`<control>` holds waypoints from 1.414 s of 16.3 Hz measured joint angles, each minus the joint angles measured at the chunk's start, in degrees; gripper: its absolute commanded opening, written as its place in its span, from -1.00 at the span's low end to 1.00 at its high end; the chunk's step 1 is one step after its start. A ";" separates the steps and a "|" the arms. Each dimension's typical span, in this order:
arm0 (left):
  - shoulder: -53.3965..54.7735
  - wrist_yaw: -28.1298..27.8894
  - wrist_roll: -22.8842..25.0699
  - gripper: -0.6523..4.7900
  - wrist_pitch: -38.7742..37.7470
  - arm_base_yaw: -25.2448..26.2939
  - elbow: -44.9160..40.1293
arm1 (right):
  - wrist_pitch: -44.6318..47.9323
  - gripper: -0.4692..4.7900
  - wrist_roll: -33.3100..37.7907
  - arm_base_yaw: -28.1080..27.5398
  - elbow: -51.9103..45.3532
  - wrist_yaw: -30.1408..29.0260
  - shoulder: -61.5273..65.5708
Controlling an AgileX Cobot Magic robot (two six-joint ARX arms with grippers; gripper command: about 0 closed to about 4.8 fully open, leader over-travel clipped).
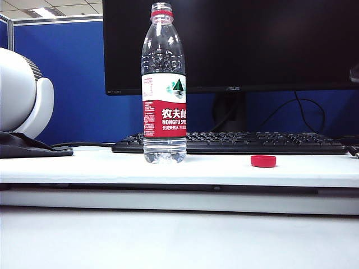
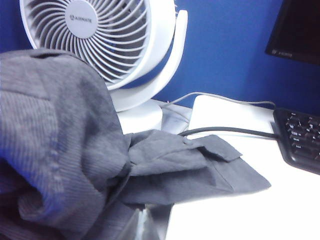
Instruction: Unscrew the cap from the plastic bottle on the table.
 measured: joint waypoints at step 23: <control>0.00 5.40 6.40 -0.78 0.00 -1.79 0.00 | -4.09 -0.83 0.00 0.00 0.00 0.00 -0.02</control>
